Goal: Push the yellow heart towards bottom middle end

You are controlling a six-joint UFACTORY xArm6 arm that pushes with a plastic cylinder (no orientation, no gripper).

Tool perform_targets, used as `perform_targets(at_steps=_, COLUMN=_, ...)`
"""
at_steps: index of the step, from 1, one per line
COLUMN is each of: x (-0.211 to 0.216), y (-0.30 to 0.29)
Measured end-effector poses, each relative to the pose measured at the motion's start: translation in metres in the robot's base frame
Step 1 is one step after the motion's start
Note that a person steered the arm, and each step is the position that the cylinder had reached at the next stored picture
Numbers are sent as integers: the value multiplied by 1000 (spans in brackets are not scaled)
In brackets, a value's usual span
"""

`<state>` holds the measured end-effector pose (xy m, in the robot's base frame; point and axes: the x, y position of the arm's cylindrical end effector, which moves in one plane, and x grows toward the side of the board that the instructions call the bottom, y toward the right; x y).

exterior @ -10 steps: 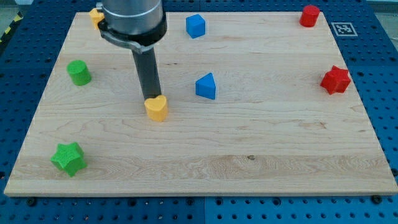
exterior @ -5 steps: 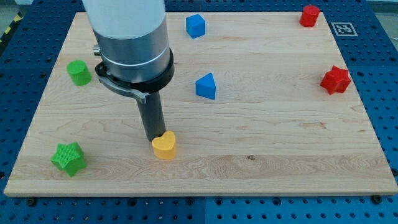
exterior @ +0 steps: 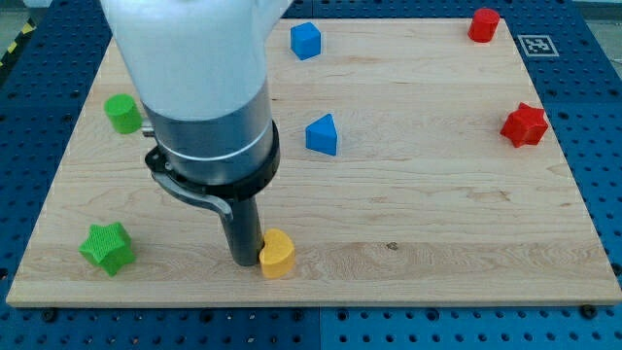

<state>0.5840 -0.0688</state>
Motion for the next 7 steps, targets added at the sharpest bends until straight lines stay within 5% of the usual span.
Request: perform_targets(at_steps=7, x=6, y=27)
